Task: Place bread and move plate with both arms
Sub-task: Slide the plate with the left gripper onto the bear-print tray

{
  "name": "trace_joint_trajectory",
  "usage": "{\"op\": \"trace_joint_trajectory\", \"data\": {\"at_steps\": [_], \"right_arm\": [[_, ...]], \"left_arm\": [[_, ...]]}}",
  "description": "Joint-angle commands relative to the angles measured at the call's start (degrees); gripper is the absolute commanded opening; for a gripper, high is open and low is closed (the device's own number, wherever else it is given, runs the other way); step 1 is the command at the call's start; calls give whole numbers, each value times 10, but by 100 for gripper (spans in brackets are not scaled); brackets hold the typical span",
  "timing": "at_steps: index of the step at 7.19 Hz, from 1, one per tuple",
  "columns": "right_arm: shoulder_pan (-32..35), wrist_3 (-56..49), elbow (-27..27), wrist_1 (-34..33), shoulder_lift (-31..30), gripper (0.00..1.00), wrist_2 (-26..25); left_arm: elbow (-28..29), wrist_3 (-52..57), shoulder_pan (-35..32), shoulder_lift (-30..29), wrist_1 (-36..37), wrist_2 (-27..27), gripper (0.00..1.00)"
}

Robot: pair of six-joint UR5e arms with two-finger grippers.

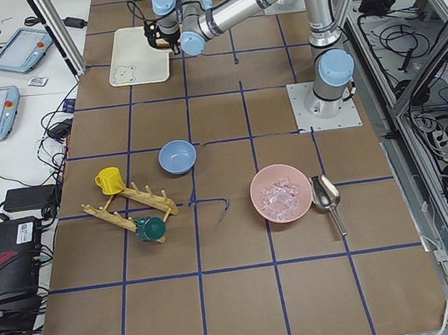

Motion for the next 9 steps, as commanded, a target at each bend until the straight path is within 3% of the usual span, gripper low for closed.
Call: {"op": "trace_joint_trajectory", "data": {"at_steps": [1, 2, 4, 8, 9], "right_arm": [[1, -1, 2, 1, 0, 100, -1], [1, -1, 2, 1, 0, 100, -1], [1, -2, 2, 1, 0, 100, -1], [0, 5, 2, 1, 1, 100, -2], [0, 4, 2, 1, 1, 100, -2]], "left_arm": [[100, -4, 0, -77, -5, -4, 0], [134, 0, 0, -121, 2, -41, 0], [213, 0, 0, -194, 3, -41, 0], [218, 32, 0, -226, 28, -39, 0], [217, 23, 0, -229, 28, -39, 6]]}}
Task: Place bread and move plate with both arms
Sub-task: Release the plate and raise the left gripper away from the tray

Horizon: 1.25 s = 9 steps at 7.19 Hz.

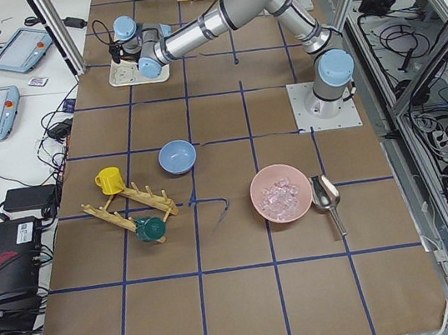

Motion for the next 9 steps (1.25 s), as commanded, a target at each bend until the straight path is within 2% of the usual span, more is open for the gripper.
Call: {"op": "trace_joint_trajectory", "data": {"at_steps": [1, 2, 3, 4, 5, 6, 7, 8, 9], "right_arm": [[0, 0, 0, 0, 0, 100, 0], [0, 0, 0, 0, 0, 100, 1], [0, 0, 0, 0, 0, 100, 1], [0, 0, 0, 0, 0, 100, 1], [0, 0, 0, 0, 0, 100, 1], [0, 0, 0, 0, 0, 100, 1], [0, 0, 0, 0, 0, 100, 0], [0, 0, 0, 0, 0, 100, 1], [0, 1, 1, 0, 0, 100, 1]], "left_arm": [[-2, -10, 0, -1, 4, 1, 37], [2, -23, 0, 14, 4, 4, 57], [4, -22, 1, 42, -9, 27, 67], [5, -13, 1, 93, -91, 62, 70], [7, 25, 4, 146, -162, 121, 77], [4, 58, 5, 198, -242, 168, 79], [-3, 112, 7, 254, -311, 257, 79], [-4, 153, 25, 308, -386, 285, 79], [-8, 178, 46, 348, -413, 283, 79]]}}
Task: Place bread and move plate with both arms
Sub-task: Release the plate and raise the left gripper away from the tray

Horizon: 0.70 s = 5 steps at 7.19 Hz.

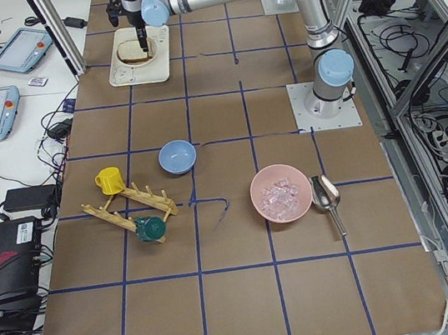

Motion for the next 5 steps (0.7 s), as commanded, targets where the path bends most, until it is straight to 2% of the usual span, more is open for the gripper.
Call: {"op": "trace_joint_trajectory", "data": {"at_steps": [1, 2, 3, 4, 5], "right_arm": [[0, 0, 1, 0, 0, 100, -1], [0, 0, 1, 0, 1, 100, 0], [0, 0, 1, 0, 1, 100, -1], [0, 0, 1, 0, 0, 100, -1], [0, 0, 1, 0, 0, 100, -1]], "left_arm": [[-26, 37, 24, 79, -56, 20, 79], [-64, 39, 22, 99, -37, 18, 79], [-83, 35, 21, 117, -8, 13, 85], [-90, 36, 18, 132, -12, 14, 100], [-95, 38, 15, 143, -21, -1, 100]]}}
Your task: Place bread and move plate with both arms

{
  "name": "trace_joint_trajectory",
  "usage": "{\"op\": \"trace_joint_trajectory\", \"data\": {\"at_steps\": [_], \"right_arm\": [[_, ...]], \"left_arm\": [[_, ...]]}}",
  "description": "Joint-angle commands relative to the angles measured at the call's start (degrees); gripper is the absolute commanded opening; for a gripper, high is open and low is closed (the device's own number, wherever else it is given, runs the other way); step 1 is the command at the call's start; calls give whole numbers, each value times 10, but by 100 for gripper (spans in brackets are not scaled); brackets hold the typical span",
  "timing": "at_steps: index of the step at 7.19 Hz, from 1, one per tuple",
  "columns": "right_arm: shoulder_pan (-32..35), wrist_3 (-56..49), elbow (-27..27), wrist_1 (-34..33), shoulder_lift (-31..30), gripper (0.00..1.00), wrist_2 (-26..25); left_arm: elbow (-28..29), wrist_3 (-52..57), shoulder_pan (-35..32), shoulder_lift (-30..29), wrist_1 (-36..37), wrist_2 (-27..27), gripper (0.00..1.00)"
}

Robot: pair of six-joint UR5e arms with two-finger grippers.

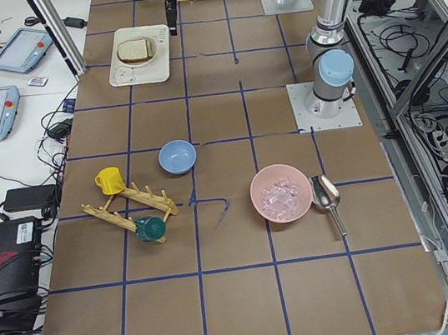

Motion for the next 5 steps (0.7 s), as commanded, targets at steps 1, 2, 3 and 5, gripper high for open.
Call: {"op": "trace_joint_trajectory", "data": {"at_steps": [1, 2, 3, 5], "right_arm": [[0, -1, 0, 0, 1, 100, 0], [-1, -1, 0, 0, 1, 100, 0], [-1, -1, 0, 0, 1, 100, 0], [0, -1, 0, -1, 1, 100, -1]], "left_arm": [[-14, 1, -2, 19, -4, -30, 100], [-13, 5, -3, 16, -1, -30, 100], [-12, 5, -3, 16, -1, -28, 100], [-12, 7, -1, 17, -2, -26, 100]]}}
